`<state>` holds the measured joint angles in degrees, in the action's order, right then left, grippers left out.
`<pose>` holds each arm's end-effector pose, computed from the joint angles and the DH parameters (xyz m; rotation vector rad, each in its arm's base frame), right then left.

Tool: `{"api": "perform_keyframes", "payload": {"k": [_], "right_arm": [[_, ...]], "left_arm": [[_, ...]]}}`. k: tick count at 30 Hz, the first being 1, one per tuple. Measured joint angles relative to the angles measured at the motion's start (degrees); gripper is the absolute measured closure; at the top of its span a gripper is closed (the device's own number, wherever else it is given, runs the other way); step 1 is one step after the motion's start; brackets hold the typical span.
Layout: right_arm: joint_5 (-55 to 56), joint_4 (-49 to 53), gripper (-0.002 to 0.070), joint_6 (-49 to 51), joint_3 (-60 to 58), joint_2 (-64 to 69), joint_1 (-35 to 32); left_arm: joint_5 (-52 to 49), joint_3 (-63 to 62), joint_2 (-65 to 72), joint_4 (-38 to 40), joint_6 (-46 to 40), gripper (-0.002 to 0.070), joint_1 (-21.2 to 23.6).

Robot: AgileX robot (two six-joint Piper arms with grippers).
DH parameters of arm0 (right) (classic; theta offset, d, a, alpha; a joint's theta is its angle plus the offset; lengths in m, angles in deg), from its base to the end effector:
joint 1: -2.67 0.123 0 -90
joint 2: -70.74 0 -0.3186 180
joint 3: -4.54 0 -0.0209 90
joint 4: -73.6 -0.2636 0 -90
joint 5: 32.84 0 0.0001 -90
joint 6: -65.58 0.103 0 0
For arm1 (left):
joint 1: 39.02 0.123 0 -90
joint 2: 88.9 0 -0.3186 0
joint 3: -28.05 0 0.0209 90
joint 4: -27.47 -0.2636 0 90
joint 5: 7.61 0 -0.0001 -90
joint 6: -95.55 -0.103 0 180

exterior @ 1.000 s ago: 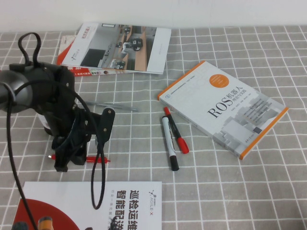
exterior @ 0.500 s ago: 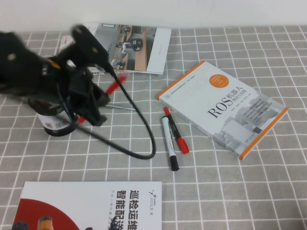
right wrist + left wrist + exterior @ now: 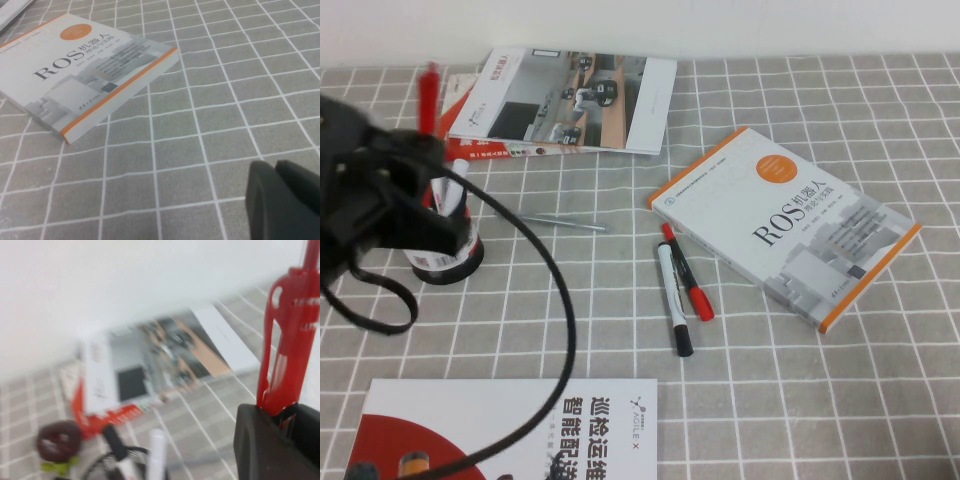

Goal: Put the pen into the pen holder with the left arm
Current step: Place the pen onto the pen holder

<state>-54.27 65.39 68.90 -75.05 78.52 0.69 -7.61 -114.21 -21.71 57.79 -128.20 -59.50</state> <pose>0.0443 0.0039 0.1662 0.1786 1.8896 0.1562 0.2211 -0.0826 0.3423 0.5343 1.7526 -0.0866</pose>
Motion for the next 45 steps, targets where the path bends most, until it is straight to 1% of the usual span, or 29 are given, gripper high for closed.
{"api": "perform_keyframes", "payload": {"k": [3, 5, 10, 12, 16, 22, 26, 31, 34, 45], "right_arm": [[0.0, 0.0, 0.0692, 0.0, 0.0, 0.0, 0.0], [0.0, 0.0, 0.0691, 0.0, 0.0, 0.0, 0.0], [0.0, 0.0, 0.0691, 0.0, 0.0, 0.0, 0.0], [0.0, 0.0, 0.0692, 0.0, 0.0, 0.0, 0.0], [0.0, 0.0, 0.0691, 0.0, 0.0, 0.0, 0.0], [0.0, 0.0, 0.0691, 0.0, 0.0, 0.0, 0.0], [0.0, 0.0, 0.0691, 0.0, 0.0, 0.0, 0.0], [0.0, 0.0, 0.0691, 0.0, 0.0, 0.0, 0.0], [0.0, 0.0, 0.0691, 0.0, 0.0, 0.0, 0.0], [0.0, 0.0, 0.0691, 0.0, 0.0, 0.0, 0.0]], "left_arm": [[7.8, 2.9, -1.1, 0.1, 2.8, 0.0603, 0.0], [13.4, 5.4, -1.2, -1.0, 6.2, 0.0603, 0.0], [25.2, 10.9, -0.6, -9.2, 18.3, 0.0603, 0.0], [28.7, 12.1, 0.5, -10.8, 21.1, 0.0603, 0.0], [35.1, 12.6, 4.1, -11.7, 22.8, 0.0603, 0.0], [45.0, 12.6, 13.1, -11.7, 23.9, 0.0603, 0.0], [49.1, 12.3, 19.2, -12.1, 26.6, 0.0603, 0.8], [51.3, 9.3, 25.7, -12.1, 31.5, 0.0603, 4.3], [52.1, 7.5, 28.5, -12.1, 33.3, 0.0603, 5.4], [54.8, 5.5, 33.7, -13.7, 37.9, 0.0603, 5.6]]}}
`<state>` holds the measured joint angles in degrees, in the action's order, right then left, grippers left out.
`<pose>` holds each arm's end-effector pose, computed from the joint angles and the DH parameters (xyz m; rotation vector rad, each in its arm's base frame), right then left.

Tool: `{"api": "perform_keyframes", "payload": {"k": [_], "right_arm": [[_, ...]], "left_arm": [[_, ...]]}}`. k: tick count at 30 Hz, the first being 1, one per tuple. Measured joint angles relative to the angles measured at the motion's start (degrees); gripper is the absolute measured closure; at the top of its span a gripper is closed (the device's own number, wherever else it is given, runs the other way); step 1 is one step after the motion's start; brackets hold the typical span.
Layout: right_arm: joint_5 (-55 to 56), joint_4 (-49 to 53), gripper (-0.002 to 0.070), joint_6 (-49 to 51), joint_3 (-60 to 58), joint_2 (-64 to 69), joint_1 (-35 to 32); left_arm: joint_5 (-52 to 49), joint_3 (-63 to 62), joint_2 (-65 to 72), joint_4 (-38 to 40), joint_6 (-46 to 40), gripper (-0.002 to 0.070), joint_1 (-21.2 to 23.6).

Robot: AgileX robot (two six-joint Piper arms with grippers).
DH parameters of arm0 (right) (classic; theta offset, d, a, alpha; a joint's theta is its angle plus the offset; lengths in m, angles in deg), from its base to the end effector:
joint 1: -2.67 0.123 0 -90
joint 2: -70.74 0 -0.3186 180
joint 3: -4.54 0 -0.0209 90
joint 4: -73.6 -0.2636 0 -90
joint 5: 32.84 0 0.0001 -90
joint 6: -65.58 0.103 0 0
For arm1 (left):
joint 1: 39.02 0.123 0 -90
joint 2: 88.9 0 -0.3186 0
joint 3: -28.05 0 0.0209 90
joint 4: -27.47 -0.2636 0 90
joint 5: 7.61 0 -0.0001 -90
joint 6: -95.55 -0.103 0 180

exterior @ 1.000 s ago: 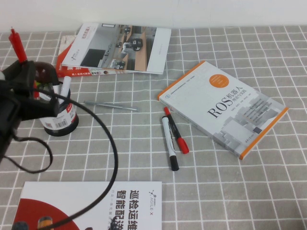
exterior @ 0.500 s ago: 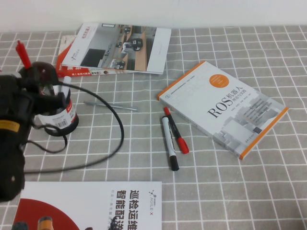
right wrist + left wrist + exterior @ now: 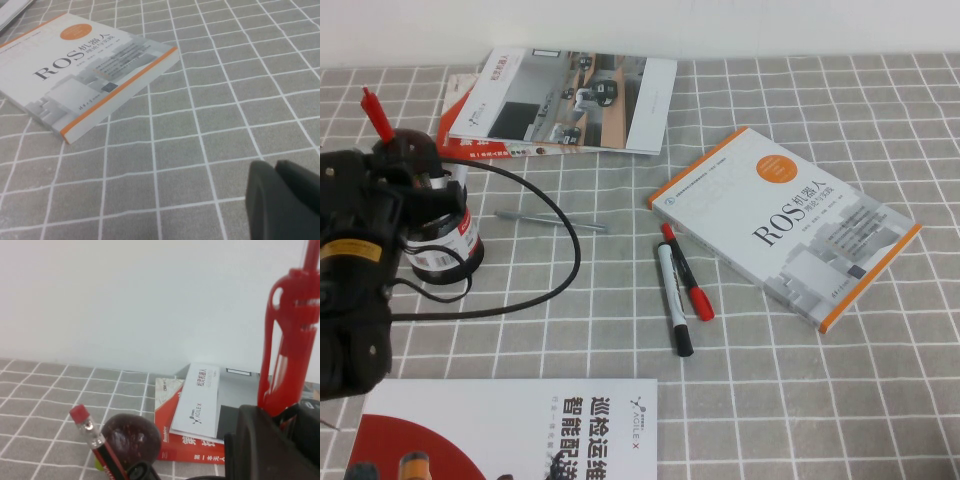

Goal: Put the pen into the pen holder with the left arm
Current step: Place the pen onto the pen holder

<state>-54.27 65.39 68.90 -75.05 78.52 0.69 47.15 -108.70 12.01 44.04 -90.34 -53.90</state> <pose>0.0443 0.0039 0.1662 0.1786 1.8896 0.1562 0.3268 -0.0620 0.2333 -0.0319 1.5803 -0.0701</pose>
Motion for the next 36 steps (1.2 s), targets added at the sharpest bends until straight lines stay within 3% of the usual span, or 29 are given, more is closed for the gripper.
{"api": "perform_keyframes", "payload": {"k": [30, 33, 36], "right_arm": [[0.0, 0.0, 0.0691, 0.0, 0.0, 0.0, 0.0], [0.0, 0.0, 0.0691, 0.0, 0.0, 0.0, 0.0], [0.0, 0.0, 0.0691, 0.0, 0.0, 0.0, 0.0]], "left_arm": [[0.8, -1.6, 7.1, -0.3, 1.7, 0.0602, 1.6], [0.8, -1.6, 7.0, -1.4, 3.5, 0.0573, 1.6], [0.9, -1.6, 6.8, -2.7, 4.0, 0.0486, 1.6]]}}
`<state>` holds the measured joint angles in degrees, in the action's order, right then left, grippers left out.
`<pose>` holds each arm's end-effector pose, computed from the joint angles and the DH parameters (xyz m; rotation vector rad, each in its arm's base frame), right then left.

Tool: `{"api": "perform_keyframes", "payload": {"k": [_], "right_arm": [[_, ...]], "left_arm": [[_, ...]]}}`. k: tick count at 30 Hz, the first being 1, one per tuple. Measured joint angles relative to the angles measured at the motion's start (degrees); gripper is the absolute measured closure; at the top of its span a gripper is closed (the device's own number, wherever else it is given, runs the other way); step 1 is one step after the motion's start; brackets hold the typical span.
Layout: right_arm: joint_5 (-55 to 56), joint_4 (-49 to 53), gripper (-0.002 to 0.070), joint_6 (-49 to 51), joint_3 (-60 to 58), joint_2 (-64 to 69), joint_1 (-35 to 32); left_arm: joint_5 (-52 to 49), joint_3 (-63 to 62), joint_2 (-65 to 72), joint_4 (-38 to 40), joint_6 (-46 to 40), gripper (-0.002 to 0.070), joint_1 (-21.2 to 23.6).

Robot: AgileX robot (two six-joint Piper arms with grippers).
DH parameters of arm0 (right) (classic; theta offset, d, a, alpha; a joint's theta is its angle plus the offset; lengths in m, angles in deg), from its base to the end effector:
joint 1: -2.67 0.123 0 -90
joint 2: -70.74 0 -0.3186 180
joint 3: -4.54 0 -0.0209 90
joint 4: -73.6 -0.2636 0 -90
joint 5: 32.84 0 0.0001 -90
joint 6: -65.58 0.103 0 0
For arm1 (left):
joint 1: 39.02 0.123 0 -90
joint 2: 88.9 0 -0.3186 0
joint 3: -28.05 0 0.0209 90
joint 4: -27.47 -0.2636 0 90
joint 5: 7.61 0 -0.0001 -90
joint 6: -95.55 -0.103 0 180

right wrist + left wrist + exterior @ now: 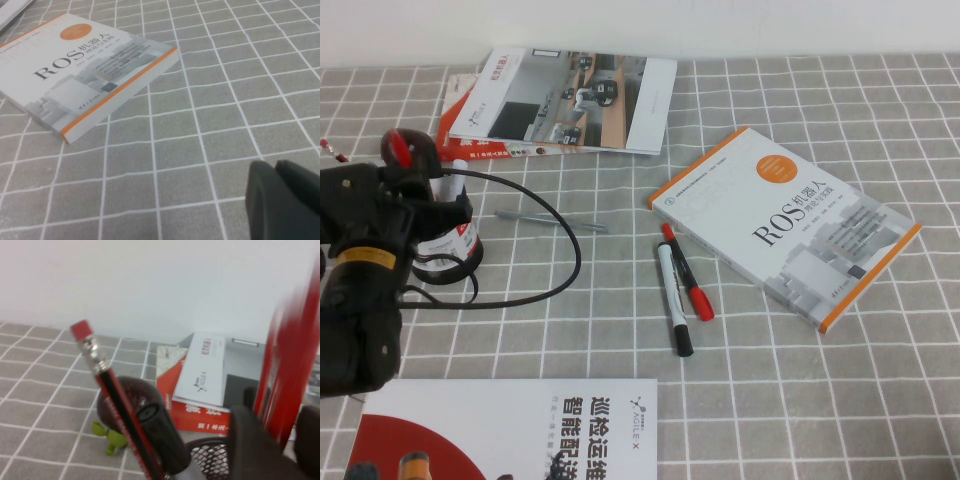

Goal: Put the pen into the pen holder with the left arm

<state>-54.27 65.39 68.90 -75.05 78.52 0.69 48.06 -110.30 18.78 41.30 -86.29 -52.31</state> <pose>0.0443 0.0039 0.1662 0.1786 1.8896 0.1562 0.3452 -0.0607 0.2026 -0.0476 1.6471 -0.0940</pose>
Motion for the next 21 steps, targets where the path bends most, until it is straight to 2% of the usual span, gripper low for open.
{"api": "perform_keyframes", "payload": {"k": [5, 8, 13, 16, 18, 21], "right_arm": [[0.0, 0.0, 0.0691, 0.0, 0.0, 0.0, 0.0], [0.0, 0.0, 0.0691, 0.0, 0.0, 0.0, 0.0], [0.0, 0.0, 0.0691, 0.0, 0.0, 0.0, 0.0], [0.0, 0.0, 0.0691, 0.0, 0.0, 0.0, 0.0], [0.0, 0.0, 0.0691, 0.0, 0.0, 0.0, 0.0], [0.0, 0.0, 0.0691, 0.0, 0.0, 0.0, 0.0]], "left_arm": [[0.9, 0.0, -0.5, -0.1, 0.0, 0.0319, 0.0], [1.2, 0.0, -0.9, -0.1, -0.1, 0.0286, 0.0], [1.2, 0.6, -4.6, -0.1, -3.1, 0.0279, 0.0], [0.8, 2.9, -10.1, -0.2, -5.5, 0.0314, 0.0], [-0.1, 4.8, -15.5, -0.4, -5.9, 0.0373, 0.0], [-5.0, 8.0, -24.6, -0.4, -6.7, 0.0527, 0.0]]}}
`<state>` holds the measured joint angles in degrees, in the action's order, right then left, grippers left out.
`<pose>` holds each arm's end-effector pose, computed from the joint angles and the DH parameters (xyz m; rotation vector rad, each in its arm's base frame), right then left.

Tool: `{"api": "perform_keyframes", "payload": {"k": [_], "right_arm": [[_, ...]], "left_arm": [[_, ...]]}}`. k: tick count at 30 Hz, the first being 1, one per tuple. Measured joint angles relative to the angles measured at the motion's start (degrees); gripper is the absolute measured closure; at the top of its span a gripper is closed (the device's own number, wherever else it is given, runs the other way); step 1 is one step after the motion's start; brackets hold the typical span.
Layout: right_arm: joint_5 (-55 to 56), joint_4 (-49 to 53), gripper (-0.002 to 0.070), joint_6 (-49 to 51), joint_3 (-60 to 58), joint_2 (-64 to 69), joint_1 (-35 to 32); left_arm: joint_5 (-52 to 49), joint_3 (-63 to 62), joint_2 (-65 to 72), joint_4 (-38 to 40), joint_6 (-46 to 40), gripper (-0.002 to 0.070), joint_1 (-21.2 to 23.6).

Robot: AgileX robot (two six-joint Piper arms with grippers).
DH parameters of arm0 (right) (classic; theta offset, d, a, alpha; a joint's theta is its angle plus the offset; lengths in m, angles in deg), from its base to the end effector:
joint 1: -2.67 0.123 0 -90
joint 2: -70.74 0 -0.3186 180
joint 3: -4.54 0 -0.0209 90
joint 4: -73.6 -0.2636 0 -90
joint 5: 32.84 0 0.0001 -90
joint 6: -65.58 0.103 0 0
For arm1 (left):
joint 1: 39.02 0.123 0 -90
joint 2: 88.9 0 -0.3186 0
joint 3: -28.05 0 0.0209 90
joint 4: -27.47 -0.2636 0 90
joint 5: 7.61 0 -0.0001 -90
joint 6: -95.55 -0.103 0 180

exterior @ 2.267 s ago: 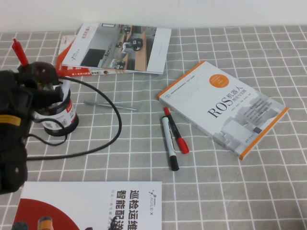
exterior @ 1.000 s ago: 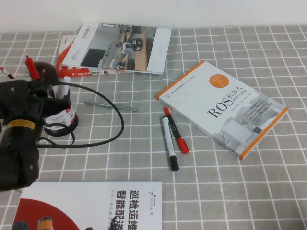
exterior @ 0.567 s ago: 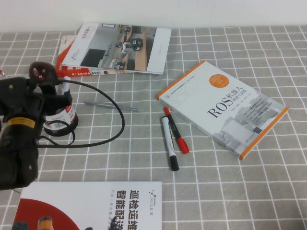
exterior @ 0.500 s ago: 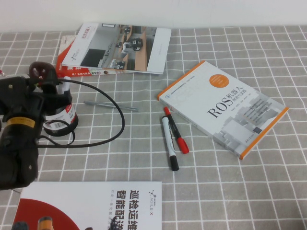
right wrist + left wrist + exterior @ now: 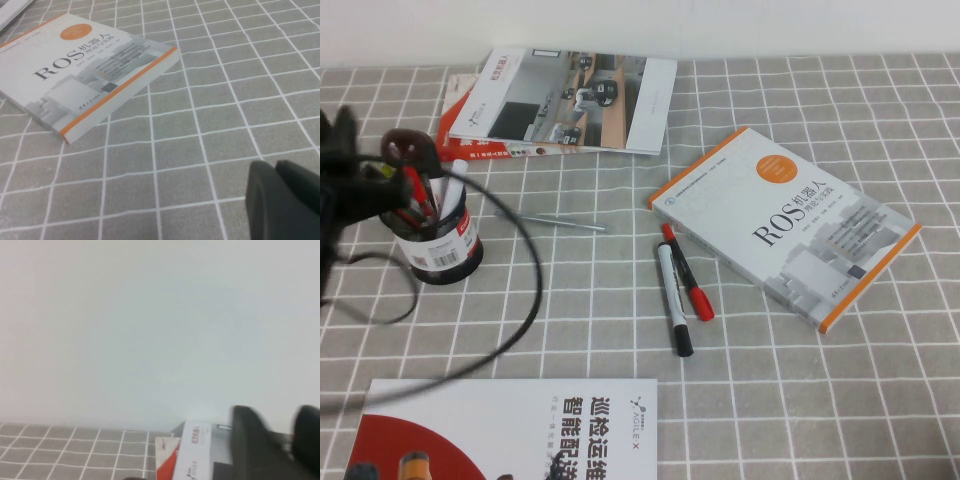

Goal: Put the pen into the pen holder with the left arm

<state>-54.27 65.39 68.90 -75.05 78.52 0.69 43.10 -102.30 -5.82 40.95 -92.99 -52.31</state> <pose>0.0443 0.0039 0.1662 0.1786 1.8896 0.1562 0.2670 -0.0440 0.2884 0.0179 1.4475 -0.0602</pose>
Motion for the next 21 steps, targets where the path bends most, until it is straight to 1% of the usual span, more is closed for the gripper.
{"api": "perform_keyframes", "payload": {"k": [1, 2, 5, 12, 14, 18, 21], "right_arm": [[0.0, 0.0, 0.0691, 0.0, 0.0, 0.0, 0.0], [0.0, 0.0, 0.0691, 0.0, 0.0, 0.0, 0.0], [0.0, 0.0, 0.0691, 0.0, 0.0, 0.0, 0.0], [0.0, 0.0, 0.0691, 0.0, 0.0, 0.0, 0.0], [0.0, 0.0, 0.0691, 0.0, 0.0, 0.0, 0.0], [0.0, 0.0, 0.0691, 0.0, 0.0, 0.0, 0.0], [0.0, 0.0, 0.0692, 0.0, 0.0, 0.0, 0.0]], "left_arm": [[-2.9, 1.0, -3.6, 0.0, -0.4, 0.0579, 0.0], [-6.3, 1.8, -7.2, 0.0, -0.8, 0.0613, 0.0], [-18.2, 3.1, -17.2, 0.0, -1.3, 0.0657, 0.0], [-47.4, 3.4, -39.1, -0.2, -1.0, 0.0673, 0.0], [-53.9, 3.4, -44.2, -0.2, -0.6, 0.0673, 0.0], [-62.0, 3.5, -54.3, -0.2, -0.3, 0.0675, 0.0], [-65.5, 3.5, -59.5, -1.1, -0.3, 0.0675, 0.0]]}}
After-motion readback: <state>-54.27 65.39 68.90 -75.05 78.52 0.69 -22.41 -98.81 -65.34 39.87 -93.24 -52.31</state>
